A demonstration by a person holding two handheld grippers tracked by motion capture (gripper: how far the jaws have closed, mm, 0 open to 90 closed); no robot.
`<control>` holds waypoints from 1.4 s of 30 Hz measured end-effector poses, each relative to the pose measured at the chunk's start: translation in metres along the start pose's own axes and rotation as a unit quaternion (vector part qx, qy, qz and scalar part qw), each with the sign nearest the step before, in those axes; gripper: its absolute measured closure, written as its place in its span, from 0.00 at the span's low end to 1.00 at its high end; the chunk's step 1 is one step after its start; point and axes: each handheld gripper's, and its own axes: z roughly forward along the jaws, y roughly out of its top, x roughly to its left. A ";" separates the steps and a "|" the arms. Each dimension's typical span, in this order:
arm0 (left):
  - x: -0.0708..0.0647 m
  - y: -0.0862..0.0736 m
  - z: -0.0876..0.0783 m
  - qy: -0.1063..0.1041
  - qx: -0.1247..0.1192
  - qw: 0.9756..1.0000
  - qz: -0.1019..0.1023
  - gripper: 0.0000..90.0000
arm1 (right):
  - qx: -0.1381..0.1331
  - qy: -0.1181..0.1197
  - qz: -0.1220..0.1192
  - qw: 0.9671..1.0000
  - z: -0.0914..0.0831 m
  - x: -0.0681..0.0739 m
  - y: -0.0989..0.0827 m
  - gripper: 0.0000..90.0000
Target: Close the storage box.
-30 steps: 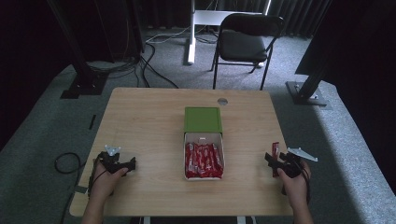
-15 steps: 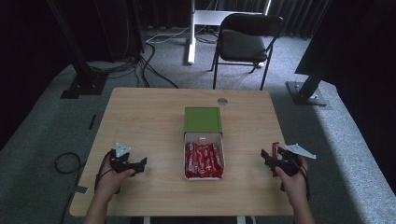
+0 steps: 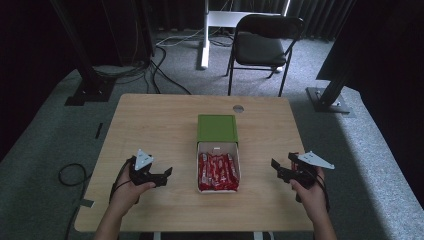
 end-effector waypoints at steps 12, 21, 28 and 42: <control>-0.024 0.014 -0.002 -0.060 -0.028 0.997 0.037 0.09 | -0.013 0.110 -0.042 0.993 0.004 0.035 0.012 0.21; -0.043 0.019 -0.004 -0.092 -0.038 0.993 0.063 0.09 | -0.010 0.176 -0.068 0.982 0.011 0.060 0.011 0.22; -0.052 0.020 0.001 -0.114 -0.045 0.990 0.070 0.09 | -0.011 0.198 -0.081 0.977 0.017 0.074 0.009 0.23; -0.060 0.019 0.019 -0.131 -0.025 0.988 0.074 0.09 | 0.026 0.199 -0.096 0.975 0.028 0.077 -0.004 0.23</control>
